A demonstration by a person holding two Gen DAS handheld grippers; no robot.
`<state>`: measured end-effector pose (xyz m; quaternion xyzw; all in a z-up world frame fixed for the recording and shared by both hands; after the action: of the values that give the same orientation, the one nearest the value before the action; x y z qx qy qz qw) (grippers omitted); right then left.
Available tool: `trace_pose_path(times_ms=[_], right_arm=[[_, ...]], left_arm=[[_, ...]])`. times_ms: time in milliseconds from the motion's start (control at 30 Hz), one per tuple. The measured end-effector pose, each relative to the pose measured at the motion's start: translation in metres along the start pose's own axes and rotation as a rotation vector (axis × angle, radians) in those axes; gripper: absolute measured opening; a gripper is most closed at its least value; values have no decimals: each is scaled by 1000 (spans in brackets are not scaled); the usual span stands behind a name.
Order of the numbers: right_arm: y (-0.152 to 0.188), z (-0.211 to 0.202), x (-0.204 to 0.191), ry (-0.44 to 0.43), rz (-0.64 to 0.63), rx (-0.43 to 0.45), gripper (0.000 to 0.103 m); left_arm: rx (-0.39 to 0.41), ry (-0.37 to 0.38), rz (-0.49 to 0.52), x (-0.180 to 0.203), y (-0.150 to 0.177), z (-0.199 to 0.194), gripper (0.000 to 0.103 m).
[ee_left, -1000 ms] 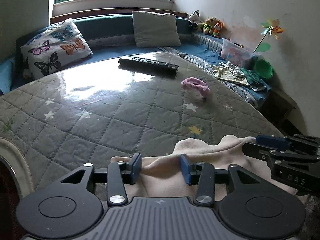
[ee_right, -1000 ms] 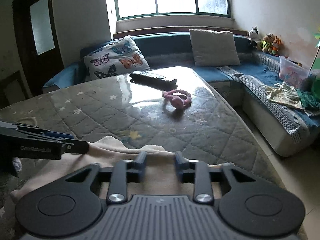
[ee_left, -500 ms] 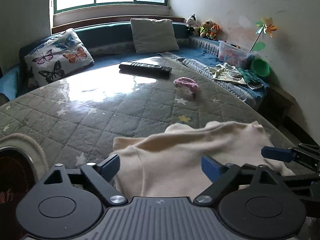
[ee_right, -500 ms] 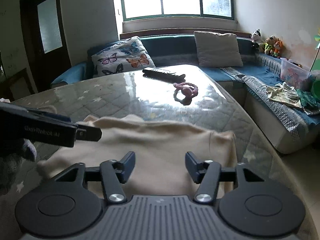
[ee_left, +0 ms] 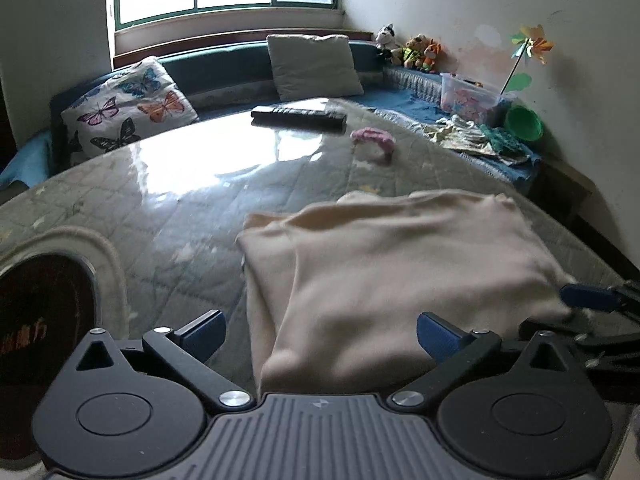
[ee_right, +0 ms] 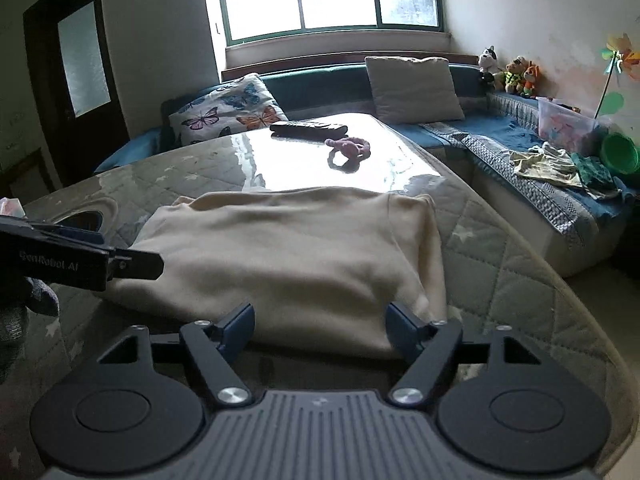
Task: Fold clothes
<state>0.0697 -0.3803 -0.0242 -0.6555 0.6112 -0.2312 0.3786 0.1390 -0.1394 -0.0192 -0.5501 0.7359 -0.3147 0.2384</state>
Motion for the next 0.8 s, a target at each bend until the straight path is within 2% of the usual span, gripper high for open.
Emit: trace_pose_path(times_ms=[400,500,567,667,800], right_arm=[[6,-2,3,16,20,8,79],[7,-8,-2,20,11,17,89],[8,-11,-6,28,3,23,91],[11,-14,-10,46,1,30,100],[17,-20,-17,48,6,33,103]], left_arm=[[-33,-15,-48,-14,23,-1,103],[-28,-9,-59,-15,27,-6,103],[-26,-10,-62,-16,31,-9,103],[-25,-16,-59,-16,38,-14,103],[-18,-29,-48,-16,48,-21,103]])
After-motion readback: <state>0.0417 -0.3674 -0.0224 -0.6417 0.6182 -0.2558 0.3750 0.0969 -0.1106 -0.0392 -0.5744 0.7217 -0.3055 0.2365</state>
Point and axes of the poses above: each gripper's, at about its wrist camera, not at the fingertips, and z roughly the way its jaws point, x to its right, y to its underside, the point moved 3 cm from there along z, roughly the way its jaws point, and after that the axes turned 3 degrees about z, right-handed, at the moved point
